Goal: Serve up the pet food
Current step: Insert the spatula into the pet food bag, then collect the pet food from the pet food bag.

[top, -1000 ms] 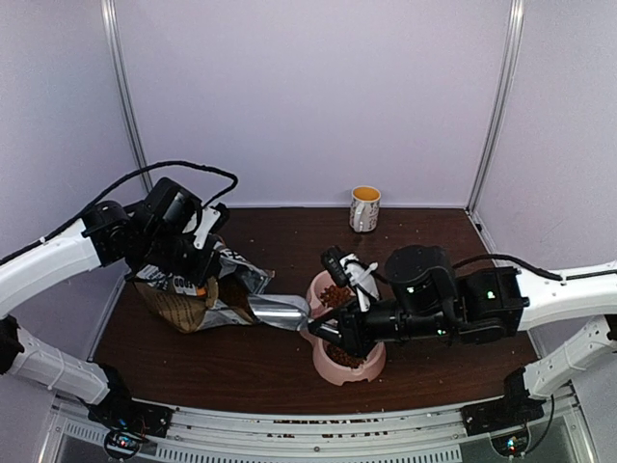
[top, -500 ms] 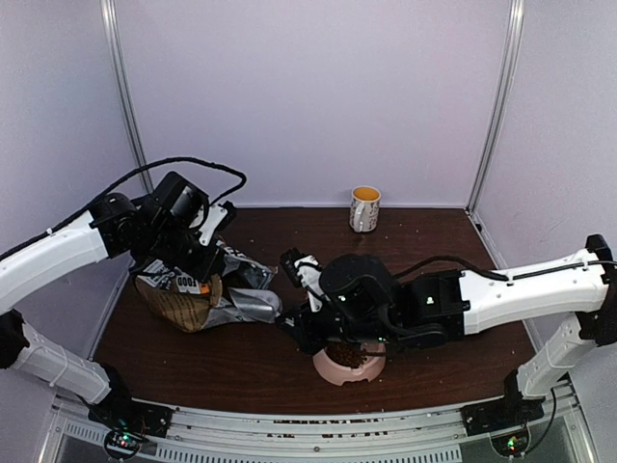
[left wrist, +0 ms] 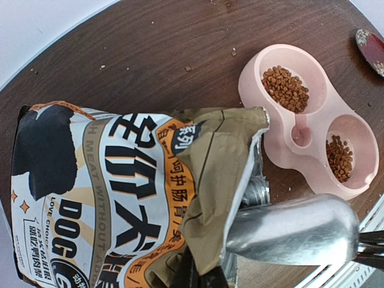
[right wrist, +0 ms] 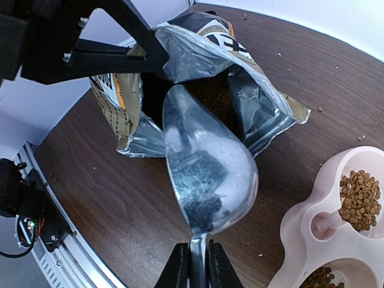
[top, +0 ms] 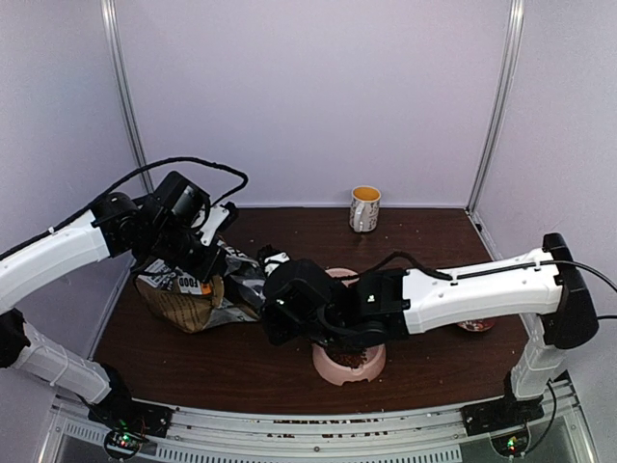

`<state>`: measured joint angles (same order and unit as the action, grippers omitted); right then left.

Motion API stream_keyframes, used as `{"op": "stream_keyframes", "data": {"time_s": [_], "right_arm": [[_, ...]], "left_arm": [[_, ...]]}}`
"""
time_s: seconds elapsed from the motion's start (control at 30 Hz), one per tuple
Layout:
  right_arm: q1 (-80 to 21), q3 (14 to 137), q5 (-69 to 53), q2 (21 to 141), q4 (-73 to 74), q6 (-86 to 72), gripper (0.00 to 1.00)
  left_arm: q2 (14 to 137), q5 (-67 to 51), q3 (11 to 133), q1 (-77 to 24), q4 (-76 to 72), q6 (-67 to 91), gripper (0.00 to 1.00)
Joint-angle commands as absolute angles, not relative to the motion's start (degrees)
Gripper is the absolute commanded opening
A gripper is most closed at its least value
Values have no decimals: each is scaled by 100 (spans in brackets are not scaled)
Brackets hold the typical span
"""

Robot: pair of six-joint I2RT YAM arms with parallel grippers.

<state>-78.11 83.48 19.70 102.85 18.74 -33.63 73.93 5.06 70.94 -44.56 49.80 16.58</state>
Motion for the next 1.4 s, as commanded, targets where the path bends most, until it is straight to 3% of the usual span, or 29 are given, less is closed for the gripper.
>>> {"op": "stream_keyframes", "data": {"time_s": [0.0, 0.43, 1.0, 1.37], "right_arm": [[-7767, 8833, 2185, 10634, 2180, -3328, 0], [-7238, 9891, 1256, 11813, 2074, -3257, 0], [-6986, 10771, 1213, 13126, 2484, -3286, 0], [-6976, 10894, 67, 13542, 2391, -3723, 0]], "left_arm": [[7201, 263, 7262, -4438, 4063, 1674, 0], [7063, 299, 7078, -4438, 4034, 1653, 0], [6985, 166, 6981, -4438, 3988, 1608, 0], [6996, 179, 6947, -4441, 3978, 1591, 0]]}}
